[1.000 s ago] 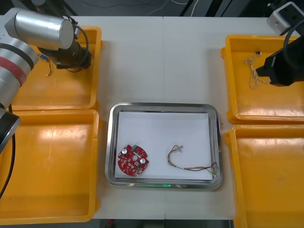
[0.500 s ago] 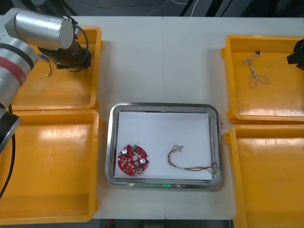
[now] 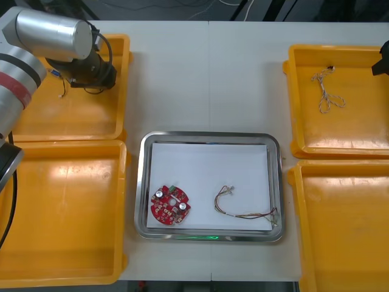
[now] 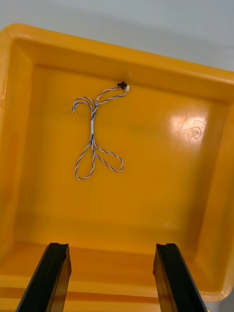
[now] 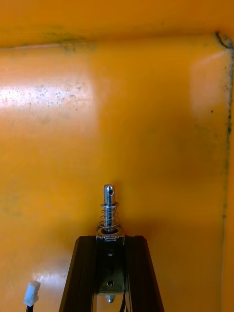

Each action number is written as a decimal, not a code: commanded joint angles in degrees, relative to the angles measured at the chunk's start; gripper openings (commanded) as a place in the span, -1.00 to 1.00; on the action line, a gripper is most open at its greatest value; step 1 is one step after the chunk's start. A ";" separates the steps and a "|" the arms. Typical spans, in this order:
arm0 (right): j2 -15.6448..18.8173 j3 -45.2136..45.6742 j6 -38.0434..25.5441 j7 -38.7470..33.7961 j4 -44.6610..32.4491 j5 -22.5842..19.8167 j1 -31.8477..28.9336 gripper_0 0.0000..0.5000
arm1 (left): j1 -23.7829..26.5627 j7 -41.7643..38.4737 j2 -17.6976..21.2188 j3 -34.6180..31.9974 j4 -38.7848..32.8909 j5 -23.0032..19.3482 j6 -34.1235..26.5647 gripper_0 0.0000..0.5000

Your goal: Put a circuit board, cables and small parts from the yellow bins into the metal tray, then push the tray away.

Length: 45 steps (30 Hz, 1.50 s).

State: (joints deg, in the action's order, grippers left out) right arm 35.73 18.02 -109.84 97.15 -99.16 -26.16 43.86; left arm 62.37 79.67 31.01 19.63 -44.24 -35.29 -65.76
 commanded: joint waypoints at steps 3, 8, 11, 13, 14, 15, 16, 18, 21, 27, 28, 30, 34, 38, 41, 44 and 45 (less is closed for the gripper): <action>2.24 0.97 -0.16 -2.93 6.09 0.59 5.71 1.00 | 2.23 4.35 5.29 0.93 -7.62 -1.53 -7.10 -1.00; 2.24 0.70 -0.16 -3.29 11.01 0.32 7.47 1.00 | 2.23 3.39 7.84 0.85 -12.54 -2.59 -12.55 -1.00; 1.97 0.17 -0.16 -3.55 12.42 0.15 7.47 1.00 | 2.23 2.68 8.89 0.85 -14.91 -3.03 -15.01 -1.00; 1.89 -0.70 -0.16 -3.64 13.82 0.06 7.47 1.00 | 2.23 2.07 9.77 0.50 -17.11 -3.20 -17.47 -1.00; 1.89 -0.70 -0.16 -3.64 13.82 0.06 7.47 1.00 | 2.23 2.07 9.77 0.50 -17.11 -3.20 -17.47 -1.00; 1.89 -1.67 -0.16 -3.90 15.14 -0.03 7.47 1.00 | 2.23 1.54 10.12 -0.03 -18.87 -3.47 -19.67 -1.00; 1.89 -2.02 -0.16 -4.17 15.84 -0.03 7.47 1.00 | 2.23 1.28 10.30 -0.30 -19.83 -3.47 -20.98 -1.00; 1.80 -2.37 -0.16 -4.43 16.99 -0.03 7.56 1.00 | 2.14 0.75 10.56 -0.38 -21.68 -3.47 -22.57 -1.00; 1.27 -2.46 -0.16 -5.13 19.09 -0.11 7.91 1.00 | 1.70 -0.04 10.74 -0.74 -24.93 -3.55 -25.73 -1.00; 0.04 -2.46 0.77 -6.45 22.52 0.76 9.67 1.00 | -0.85 -1.71 11.09 -1.44 -32.49 -3.55 -29.60 -1.00; -0.05 -2.46 1.03 -6.54 22.79 0.85 9.76 1.00 | -1.11 -1.89 11.09 -1.44 -33.11 -3.55 -29.95 -1.00; -0.49 -2.55 2.44 -6.89 23.23 0.94 9.84 1.00 | -1.99 -3.12 11.09 -1.53 -36.09 -3.47 -31.35 -1.00; -1.54 -3.25 5.25 -7.59 24.28 1.47 9.93 1.00 | -3.75 -7.25 11.09 -1.44 -41.98 -3.47 -33.99 -1.00; -2.77 -3.43 8.85 -8.21 25.77 2.17 9.93 1.00 | -6.21 -11.20 10.92 -1.53 -48.93 -3.47 -36.01 -1.00; -3.74 -3.43 10.87 -8.47 26.74 3.05 9.93 1.00 | -8.32 -13.75 10.74 -1.44 -53.23 -3.47 -36.36 -1.00; -4.53 -3.60 12.72 -8.74 27.80 3.93 9.93 1.00 | -10.61 -16.57 10.21 -1.44 -57.45 -3.47 -36.45 -1.00; -4.79 -3.87 13.33 -8.74 28.32 4.28 9.93 1.00 | -11.40 -17.53 9.86 -1.44 -58.86 -3.47 -36.45 -1.00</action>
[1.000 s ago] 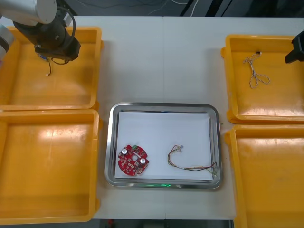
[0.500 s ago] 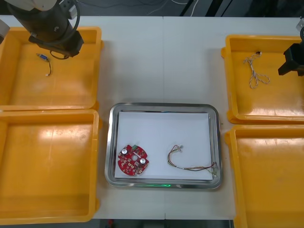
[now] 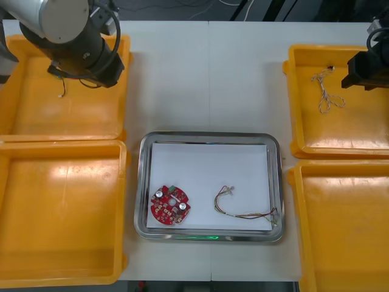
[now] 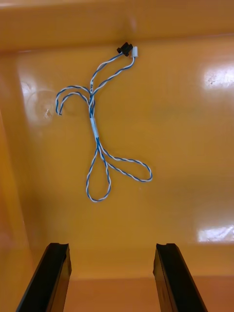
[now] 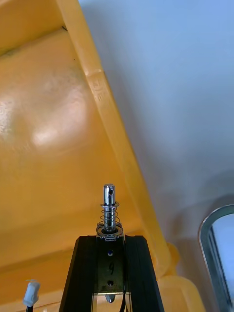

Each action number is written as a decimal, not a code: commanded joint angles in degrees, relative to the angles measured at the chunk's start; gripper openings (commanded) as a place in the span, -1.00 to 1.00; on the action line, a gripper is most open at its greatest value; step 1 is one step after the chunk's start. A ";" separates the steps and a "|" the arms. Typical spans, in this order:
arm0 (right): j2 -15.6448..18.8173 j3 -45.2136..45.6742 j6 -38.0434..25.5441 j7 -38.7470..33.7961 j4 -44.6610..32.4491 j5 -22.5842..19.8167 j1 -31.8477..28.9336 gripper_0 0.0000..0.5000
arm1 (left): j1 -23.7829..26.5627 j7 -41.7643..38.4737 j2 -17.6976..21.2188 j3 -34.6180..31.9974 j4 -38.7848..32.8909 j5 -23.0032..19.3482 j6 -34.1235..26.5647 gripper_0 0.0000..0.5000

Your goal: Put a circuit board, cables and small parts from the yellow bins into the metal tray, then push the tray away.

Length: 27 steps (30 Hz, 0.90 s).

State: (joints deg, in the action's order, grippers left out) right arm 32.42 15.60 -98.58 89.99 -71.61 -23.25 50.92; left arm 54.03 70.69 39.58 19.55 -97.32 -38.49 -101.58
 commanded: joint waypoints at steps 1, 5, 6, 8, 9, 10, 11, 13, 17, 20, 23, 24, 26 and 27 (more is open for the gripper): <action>-1.83 -1.71 2.87 -1.66 1.12 1.71 2.87 1.00 | -3.75 -9.61 1.03 -1.36 -7.09 -0.18 -0.64 -1.00; -2.71 -2.77 5.86 -1.66 3.50 2.77 2.78 1.00 | -5.69 -13.13 -0.55 -0.57 -10.96 0.79 -0.64 -1.00; -2.98 -3.21 6.74 -1.74 4.11 3.12 2.78 1.00 | -6.04 -14.18 -0.99 -0.13 -11.75 1.14 -0.55 -1.00; -2.98 -3.73 7.62 -1.83 4.81 3.47 2.78 1.00 | -6.30 -15.15 -1.34 0.58 -12.54 1.67 -0.64 -1.00; -3.15 -4.52 8.76 -1.92 5.96 3.91 2.78 1.00 | -6.57 -16.73 -1.87 1.63 -13.42 2.37 -0.55 -1.00; -3.15 -4.88 9.55 -1.92 6.48 4.09 2.78 1.00 | -6.83 -17.87 -2.40 2.25 -13.77 2.81 -0.46 -1.00; -3.24 -5.05 10.08 -2.01 6.92 4.17 2.78 1.00 | -7.01 -18.58 -2.75 2.77 -14.21 3.43 -0.46 -1.00; -3.33 -5.14 11.31 -2.10 7.89 4.26 2.78 1.00 | -7.44 -19.98 -3.28 3.74 -15.09 4.57 -0.37 -1.00; -4.03 -5.32 14.82 -2.10 10.70 4.26 2.78 1.00 | -8.68 -23.32 -4.07 6.02 -16.76 5.71 1.21 -1.00; -4.21 -5.40 16.49 -2.10 12.20 4.26 2.78 1.00 | -9.47 -25.08 -4.33 7.52 -17.46 6.41 2.26 -1.00; -4.38 -5.49 18.78 -2.10 14.57 4.00 2.78 1.00 | -10.70 -27.80 -4.60 10.33 -18.43 8.35 4.02 -1.00; -4.47 -5.49 18.95 -2.10 14.83 4.00 2.78 1.00 | -10.87 -28.16 -4.51 10.77 -18.52 8.52 4.20 -1.00; -4.47 -5.49 19.39 -2.10 15.71 3.65 2.78 1.00 | -11.22 -29.47 -4.51 12.09 -18.52 9.23 4.90 -1.00; -4.56 -5.49 19.30 -2.18 15.98 3.47 2.78 1.00 | -11.40 -30.53 -4.60 13.06 -18.52 9.75 5.78 -1.00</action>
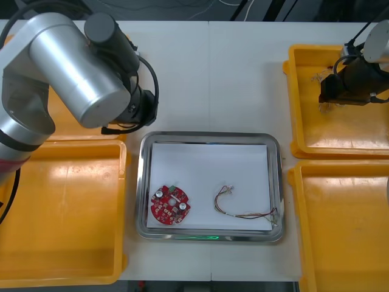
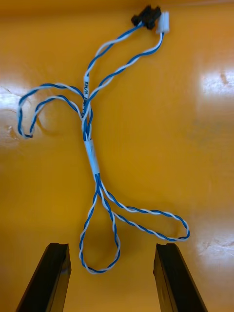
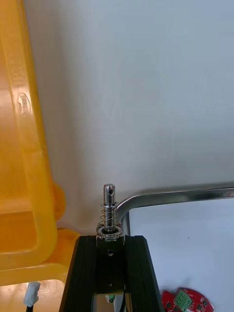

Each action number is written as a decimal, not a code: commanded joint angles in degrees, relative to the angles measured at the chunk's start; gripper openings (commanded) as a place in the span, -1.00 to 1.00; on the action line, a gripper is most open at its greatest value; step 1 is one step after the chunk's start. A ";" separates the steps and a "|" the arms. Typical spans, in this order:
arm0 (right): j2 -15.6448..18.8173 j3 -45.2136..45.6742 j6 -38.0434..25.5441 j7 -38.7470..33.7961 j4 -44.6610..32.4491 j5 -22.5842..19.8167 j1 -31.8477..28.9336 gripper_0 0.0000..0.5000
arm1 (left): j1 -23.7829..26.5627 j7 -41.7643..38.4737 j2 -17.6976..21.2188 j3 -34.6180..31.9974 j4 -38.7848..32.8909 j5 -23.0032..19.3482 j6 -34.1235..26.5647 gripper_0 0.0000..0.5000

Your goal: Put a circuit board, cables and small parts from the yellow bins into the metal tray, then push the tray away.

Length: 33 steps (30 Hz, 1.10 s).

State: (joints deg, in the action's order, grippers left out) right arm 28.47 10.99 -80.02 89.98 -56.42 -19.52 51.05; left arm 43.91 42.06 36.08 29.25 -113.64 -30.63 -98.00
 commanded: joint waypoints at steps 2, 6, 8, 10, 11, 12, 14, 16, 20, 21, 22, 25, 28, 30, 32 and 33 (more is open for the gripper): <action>-0.87 -0.88 0.83 -2.35 1.31 -0.26 2.66 1.00 | -1.55 -3.74 -1.01 5.03 -2.20 2.68 3.78 -1.00; -1.05 -1.32 1.53 -2.62 2.46 -0.61 2.57 1.00 | -1.55 -7.52 -1.01 8.19 -2.20 3.48 5.98 -1.00; -1.05 -1.58 1.97 -2.79 3.07 -0.70 2.57 1.00 | -1.55 -9.10 -1.10 9.34 -2.20 3.48 7.04 -1.00; -1.23 -1.67 2.77 -2.88 3.86 -0.87 2.57 1.00 | -1.55 -10.51 -0.93 10.57 -2.20 3.48 8.09 -1.00; -1.31 -1.67 3.56 -3.06 4.39 -0.96 2.57 1.00 | -1.64 -11.56 -0.84 11.53 -2.11 3.56 8.71 -1.00; -1.49 -1.67 4.17 -3.15 4.83 -1.05 2.57 1.00 | -1.64 -12.26 -0.66 12.33 -2.20 3.65 9.06 -1.00; -1.67 -1.67 5.05 -3.32 5.53 -1.13 2.57 1.00 | -1.64 -13.50 -0.40 13.64 -2.11 3.65 9.58 -1.00; -1.84 -1.67 5.84 -3.41 6.15 -1.22 2.57 1.00 | -1.64 -14.46 -0.22 14.61 -2.11 3.65 10.02 -1.00; -2.02 -2.64 6.19 -3.58 6.59 -1.31 2.48 1.00 | -1.73 -15.52 -0.13 16.90 -1.85 3.48 10.11 -1.00; -2.02 -2.90 6.10 -3.67 6.68 -1.31 2.48 1.00 | -1.73 -15.69 -0.13 17.69 -1.76 3.74 10.20 -1.00; -2.02 -2.99 6.10 -3.67 6.68 -1.40 2.57 1.00 | -1.73 -15.78 -0.13 18.04 -1.76 3.83 10.20 -1.00; -2.02 -3.08 6.10 -3.76 6.68 -1.57 2.39 1.00 | -1.73 -16.04 -0.13 19.27 -1.14 3.74 10.38 -1.00; -2.02 -3.25 6.02 -3.76 6.68 -1.57 2.30 0.64 | -1.73 -16.48 -0.22 20.76 0.18 3.83 11.61 -1.00; -2.02 -3.52 6.02 -3.76 6.59 -1.57 2.30 -0.16 | -1.73 -16.66 -0.31 21.38 1.14 3.91 12.31 -1.00; -2.02 -3.61 6.10 -3.76 6.59 -1.66 2.30 -1.00 | -1.64 -16.66 -0.66 21.99 2.20 4.53 13.01 -1.00; -2.02 -3.61 6.02 -3.76 6.68 -1.66 2.30 -1.00 | -1.73 -16.75 -0.75 22.08 2.64 4.53 13.28 -1.00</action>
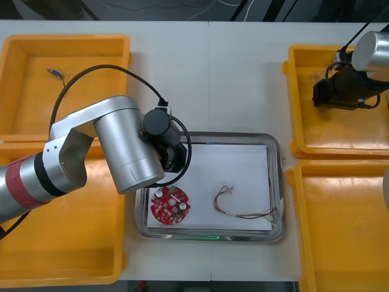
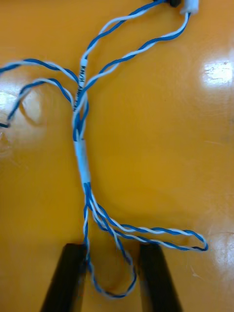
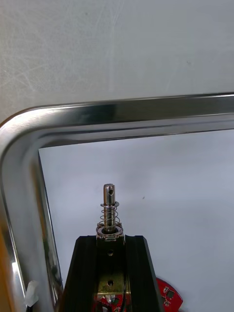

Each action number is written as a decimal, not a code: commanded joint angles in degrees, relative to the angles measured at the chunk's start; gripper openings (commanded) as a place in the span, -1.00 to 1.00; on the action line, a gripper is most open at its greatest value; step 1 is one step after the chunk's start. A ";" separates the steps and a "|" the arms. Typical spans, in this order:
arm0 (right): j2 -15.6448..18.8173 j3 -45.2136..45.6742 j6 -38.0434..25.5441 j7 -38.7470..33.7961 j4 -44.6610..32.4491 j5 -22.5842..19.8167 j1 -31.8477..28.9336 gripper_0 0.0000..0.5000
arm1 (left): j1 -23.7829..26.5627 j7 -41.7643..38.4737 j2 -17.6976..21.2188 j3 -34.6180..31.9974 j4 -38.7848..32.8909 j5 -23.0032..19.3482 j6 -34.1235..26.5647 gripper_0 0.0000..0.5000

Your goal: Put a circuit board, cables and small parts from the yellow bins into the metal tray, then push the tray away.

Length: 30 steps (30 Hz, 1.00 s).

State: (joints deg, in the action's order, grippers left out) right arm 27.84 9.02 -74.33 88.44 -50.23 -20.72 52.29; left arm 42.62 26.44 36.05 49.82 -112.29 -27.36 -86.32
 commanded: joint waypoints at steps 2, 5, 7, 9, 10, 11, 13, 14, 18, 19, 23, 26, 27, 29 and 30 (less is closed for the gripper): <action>-1.39 -1.64 0.33 -2.21 0.40 -0.46 1.06 -1.00 | -0.43 -1.13 -1.16 1.60 2.69 1.35 2.56 -1.00; -1.39 -1.64 0.33 -1.95 0.40 -0.46 1.06 -1.00 | -0.43 -1.13 -1.33 1.78 3.39 1.35 3.62 -1.00; -1.30 -1.64 0.33 -1.86 0.40 -0.37 1.06 -1.00 | -0.43 -1.13 -1.42 1.86 3.39 1.35 3.79 -1.00; -1.13 -1.64 0.33 -1.69 0.48 -0.28 1.06 -1.00 | -0.43 -1.13 -1.60 1.95 3.39 1.35 3.88 -1.00; -0.95 -1.64 0.24 -1.60 0.40 -0.28 1.06 -1.00 | -0.43 -1.13 -1.69 1.95 3.39 1.35 3.97 -1.00; -0.77 -1.64 -0.02 -1.60 0.40 -0.20 1.06 -1.00 | -0.43 -1.13 -1.77 1.95 3.30 1.35 4.06 -1.00; -0.33 -1.64 -0.46 -1.42 0.13 -0.02 1.15 -1.00 | -0.43 -1.13 -1.86 1.95 3.30 1.26 4.14 -1.00; -0.07 -1.55 -0.90 -1.34 -0.22 0.07 1.15 -1.00 | -0.34 -1.22 -1.95 2.04 3.30 1.26 4.14 -1.00; 0.72 -1.46 -3.19 -1.25 -1.80 0.42 1.06 -1.00 | -0.43 -1.22 -2.04 2.21 3.30 1.17 4.14 -1.00; 0.90 -1.28 -4.24 -1.07 -2.42 0.59 1.15 -1.00 | -0.43 -1.30 -2.12 2.21 3.30 1.26 4.14 -1.00; 1.77 -0.85 -7.58 -0.54 -3.91 0.77 1.15 -1.00 | -0.43 -1.39 -2.21 2.21 3.30 1.52 4.14 -0.84; 2.48 -0.14 -9.69 -0.02 -5.14 0.86 1.15 -1.00 | -0.43 -1.74 -2.30 2.30 3.30 2.05 4.14 0.23; 2.57 0.03 -10.22 0.07 -5.40 0.86 1.15 -1.00 | -0.43 -1.83 -2.30 2.30 3.30 2.23 4.14 0.50; 3.18 0.65 -12.06 0.60 -6.63 0.95 1.06 -1.00 | -0.43 -2.18 -2.39 2.48 3.22 2.58 4.32 0.92; 3.62 1.00 -13.03 0.77 -7.16 0.95 1.06 -1.00 | -0.34 -2.36 -2.39 2.48 3.30 2.67 4.50 1.00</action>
State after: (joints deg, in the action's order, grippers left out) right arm 28.56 8.82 -85.20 88.45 -53.79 -20.38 52.45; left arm 42.61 26.44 35.18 51.43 -108.44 -25.71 -82.79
